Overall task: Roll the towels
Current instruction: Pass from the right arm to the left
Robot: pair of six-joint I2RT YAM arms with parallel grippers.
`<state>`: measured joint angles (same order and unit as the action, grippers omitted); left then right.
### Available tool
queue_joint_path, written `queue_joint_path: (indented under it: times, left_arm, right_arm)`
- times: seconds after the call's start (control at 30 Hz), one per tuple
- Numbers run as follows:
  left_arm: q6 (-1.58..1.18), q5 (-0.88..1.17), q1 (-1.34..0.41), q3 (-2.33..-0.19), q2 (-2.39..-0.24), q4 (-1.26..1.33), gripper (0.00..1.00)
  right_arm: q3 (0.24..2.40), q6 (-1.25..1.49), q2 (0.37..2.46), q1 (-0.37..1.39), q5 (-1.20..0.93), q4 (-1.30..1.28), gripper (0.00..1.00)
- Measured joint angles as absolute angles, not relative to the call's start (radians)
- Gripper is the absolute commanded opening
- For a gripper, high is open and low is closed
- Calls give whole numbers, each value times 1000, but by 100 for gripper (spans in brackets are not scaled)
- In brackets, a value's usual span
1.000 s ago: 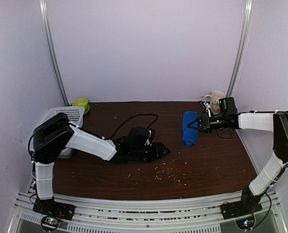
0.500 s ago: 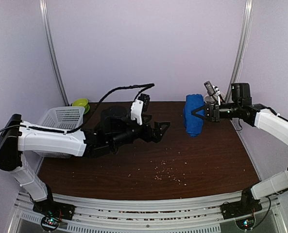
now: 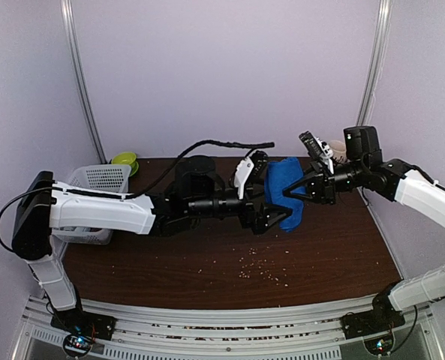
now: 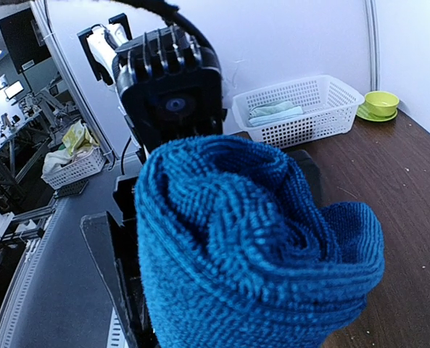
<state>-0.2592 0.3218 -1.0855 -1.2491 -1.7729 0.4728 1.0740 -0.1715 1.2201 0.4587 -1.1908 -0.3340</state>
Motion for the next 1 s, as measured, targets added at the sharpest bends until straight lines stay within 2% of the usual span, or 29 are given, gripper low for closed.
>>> queue_joint_path:
  times: [0.13, 0.27, 0.4, 0.63, 0.77, 1.0]
  left_arm:
    - [-260, 399, -1085, -1287, -1811, 477, 94]
    - [-273, 430, -1086, -1291, -1832, 478, 81]
    - [-286, 410, -1086, -1291, -1842, 475, 69]
    - [-311, 327, -1085, -1316, -1856, 453, 59]
    - [-327, 289, -1084, -1366, -1885, 407, 61]
    - [-352, 215, -1084, -1436, -1926, 327, 79]
  right_arm:
    - [1073, -177, 1220, 497, -1174, -328, 0]
    - [1030, -120, 1200, 508, -1114, -244, 0]
    - [976, -65, 1163, 508, -1005, -171, 0]
    - [922, -19, 1138, 512, -896, -76, 1]
    - [904, -17, 1138, 512, -852, -47, 1]
    - [869, -14, 1137, 513, -747, -11, 0]
